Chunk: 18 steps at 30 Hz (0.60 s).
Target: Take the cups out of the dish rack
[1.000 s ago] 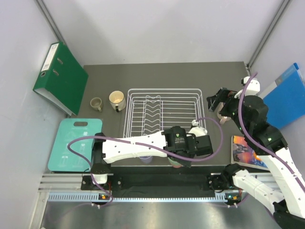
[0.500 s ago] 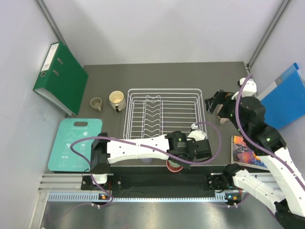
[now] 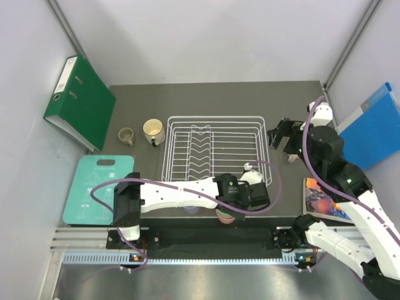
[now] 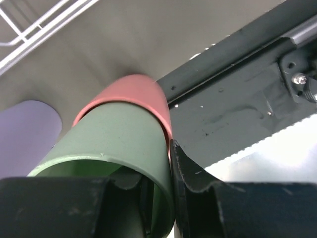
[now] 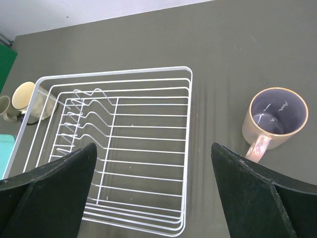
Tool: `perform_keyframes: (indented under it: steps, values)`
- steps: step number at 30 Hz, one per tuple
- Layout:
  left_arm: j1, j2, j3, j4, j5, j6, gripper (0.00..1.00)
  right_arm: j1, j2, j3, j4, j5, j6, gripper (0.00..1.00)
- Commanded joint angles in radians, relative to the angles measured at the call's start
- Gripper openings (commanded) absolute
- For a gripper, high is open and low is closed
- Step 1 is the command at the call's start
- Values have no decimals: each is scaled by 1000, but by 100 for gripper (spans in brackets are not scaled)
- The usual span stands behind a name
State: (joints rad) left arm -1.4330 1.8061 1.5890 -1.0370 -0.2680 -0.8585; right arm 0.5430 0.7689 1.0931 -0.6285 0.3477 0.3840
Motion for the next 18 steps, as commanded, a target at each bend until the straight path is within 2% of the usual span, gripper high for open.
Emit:
perform_keyframes:
  steps: [1,8,18]
  values:
    - [34,-63,-81,110,16,-2,0,21,0,5,42,46,-30,96]
    - [69,-74,-135,179,6,19,0,32,0,-2,46,54,-36,96]
    - [111,-51,-113,212,-17,72,0,31,-5,-10,47,57,-39,96]
